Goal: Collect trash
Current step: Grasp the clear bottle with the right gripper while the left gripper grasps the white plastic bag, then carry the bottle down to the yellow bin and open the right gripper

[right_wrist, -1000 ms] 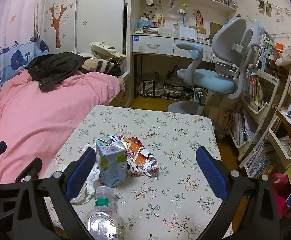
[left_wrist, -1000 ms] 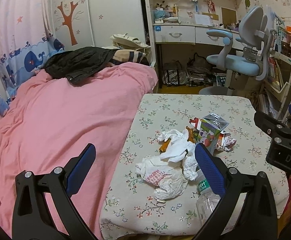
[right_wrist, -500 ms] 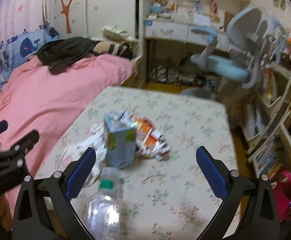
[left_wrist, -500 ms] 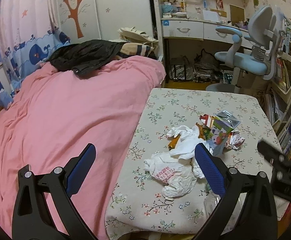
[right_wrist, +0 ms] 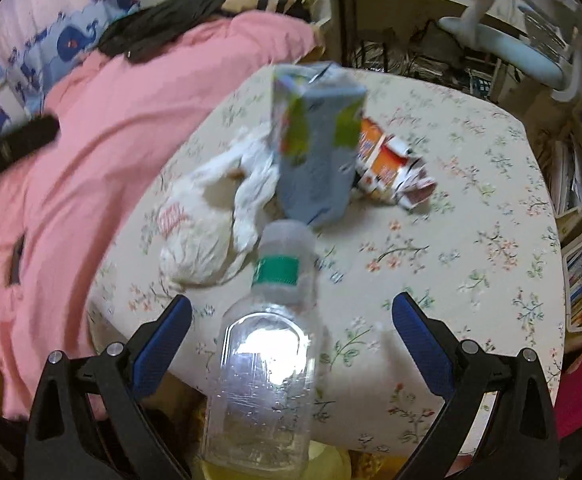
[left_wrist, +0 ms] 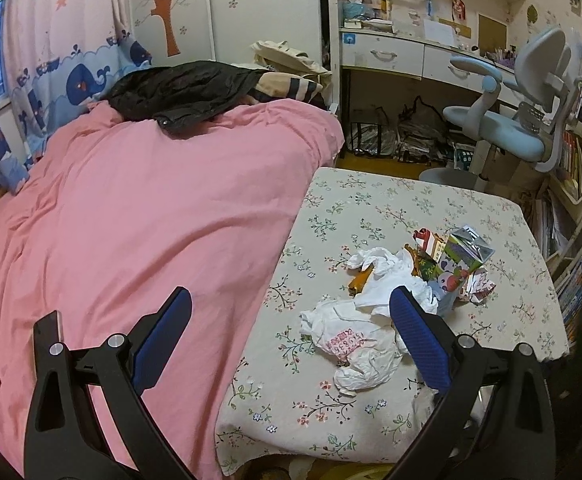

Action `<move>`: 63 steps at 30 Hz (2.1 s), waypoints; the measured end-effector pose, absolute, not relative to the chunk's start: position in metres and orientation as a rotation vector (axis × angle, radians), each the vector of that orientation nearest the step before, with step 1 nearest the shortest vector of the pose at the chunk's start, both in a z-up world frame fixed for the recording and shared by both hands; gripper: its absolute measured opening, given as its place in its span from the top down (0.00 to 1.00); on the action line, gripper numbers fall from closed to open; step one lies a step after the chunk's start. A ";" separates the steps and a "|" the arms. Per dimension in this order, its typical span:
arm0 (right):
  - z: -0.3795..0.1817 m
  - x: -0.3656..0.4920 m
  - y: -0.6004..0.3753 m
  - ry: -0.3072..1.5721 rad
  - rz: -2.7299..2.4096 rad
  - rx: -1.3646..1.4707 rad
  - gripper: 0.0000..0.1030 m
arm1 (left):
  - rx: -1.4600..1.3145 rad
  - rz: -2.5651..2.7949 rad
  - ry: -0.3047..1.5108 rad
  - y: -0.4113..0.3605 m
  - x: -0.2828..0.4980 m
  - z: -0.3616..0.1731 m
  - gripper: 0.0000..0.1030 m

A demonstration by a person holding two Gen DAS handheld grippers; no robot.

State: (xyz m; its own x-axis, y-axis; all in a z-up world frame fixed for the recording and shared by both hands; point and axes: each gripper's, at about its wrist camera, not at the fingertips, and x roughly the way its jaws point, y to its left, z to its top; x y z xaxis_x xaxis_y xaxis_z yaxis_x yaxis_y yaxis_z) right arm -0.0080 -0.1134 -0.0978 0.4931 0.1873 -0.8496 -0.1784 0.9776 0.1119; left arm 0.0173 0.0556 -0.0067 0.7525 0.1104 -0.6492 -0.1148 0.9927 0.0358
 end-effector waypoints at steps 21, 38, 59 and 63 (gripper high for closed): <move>-0.135 -0.013 -0.135 1.112 0.201 0.040 0.45 | 0.001 0.085 0.754 0.056 0.021 -0.015 0.07; -0.102 -0.007 -0.213 1.014 0.216 0.394 0.45 | 0.137 -0.057 1.035 0.008 0.057 -0.111 0.13; -0.099 -0.001 -0.222 0.988 0.257 0.497 0.45 | -0.051 -0.171 0.946 0.040 0.040 -0.060 0.75; -0.097 -0.005 -0.219 0.983 0.279 0.511 0.45 | -0.060 -0.188 0.878 0.041 0.031 -0.044 0.75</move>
State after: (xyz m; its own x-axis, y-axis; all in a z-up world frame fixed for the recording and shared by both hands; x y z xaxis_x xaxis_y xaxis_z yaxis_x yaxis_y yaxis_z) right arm -0.0052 -0.2190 -0.0970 0.5328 0.4467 -0.7188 0.0030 0.8484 0.5294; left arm 0.0310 0.0408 -0.0442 0.6231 -0.1879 -0.7593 0.1390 0.9819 -0.1289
